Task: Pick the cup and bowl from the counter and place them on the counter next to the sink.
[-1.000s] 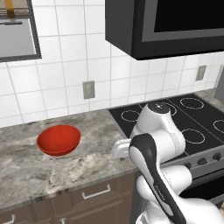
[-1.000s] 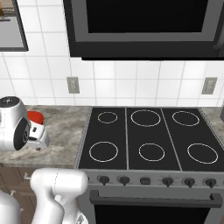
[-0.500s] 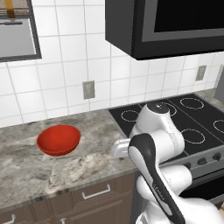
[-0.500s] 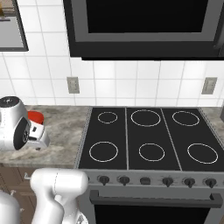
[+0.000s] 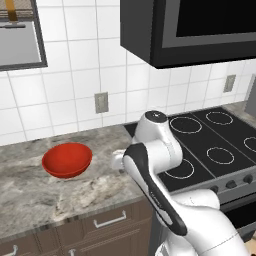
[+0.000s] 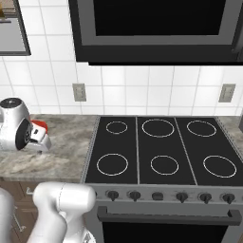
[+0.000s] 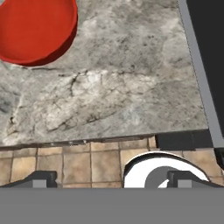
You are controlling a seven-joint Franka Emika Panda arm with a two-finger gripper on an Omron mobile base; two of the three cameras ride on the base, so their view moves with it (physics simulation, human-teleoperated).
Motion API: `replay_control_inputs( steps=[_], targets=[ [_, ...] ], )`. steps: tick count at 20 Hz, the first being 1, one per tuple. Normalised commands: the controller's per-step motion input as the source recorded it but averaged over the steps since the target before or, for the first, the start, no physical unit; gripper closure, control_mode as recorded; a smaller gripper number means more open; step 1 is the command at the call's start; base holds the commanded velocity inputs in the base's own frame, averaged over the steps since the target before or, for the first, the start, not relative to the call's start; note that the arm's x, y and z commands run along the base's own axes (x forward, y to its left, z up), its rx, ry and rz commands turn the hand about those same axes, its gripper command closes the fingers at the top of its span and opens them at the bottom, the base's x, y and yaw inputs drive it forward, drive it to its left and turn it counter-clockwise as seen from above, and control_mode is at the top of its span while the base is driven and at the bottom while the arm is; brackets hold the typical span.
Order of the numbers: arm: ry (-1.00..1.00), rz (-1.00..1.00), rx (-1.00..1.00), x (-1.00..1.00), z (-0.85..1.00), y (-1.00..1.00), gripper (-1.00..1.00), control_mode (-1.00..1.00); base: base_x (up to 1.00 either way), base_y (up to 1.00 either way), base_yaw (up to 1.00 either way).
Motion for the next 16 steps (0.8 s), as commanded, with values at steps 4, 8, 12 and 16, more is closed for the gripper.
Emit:
replay_control_inputs(
  steps=[4, 8, 12, 16],
  targets=[
    [0.02, 0.0, 0.0, 0.4, 0.01, 0.11, -1.0, -1.0, 0.0, 0.0, 0.0],
    [0.0, 0.0, 0.0, 0.47, 0.02, 0.0, -1.0, -1.0, 0.0, 0.0, 0.0],
    [0.0, 0.0, 0.0, 0.46, 0.0, 0.04, -1.0, -1.0, 0.0, 0.0, 0.0],
    [0.02, 0.0, 0.0, 0.46, 0.0, 0.26, -1.0, -1.0, 0.0, 0.0, 0.0]
  ],
)
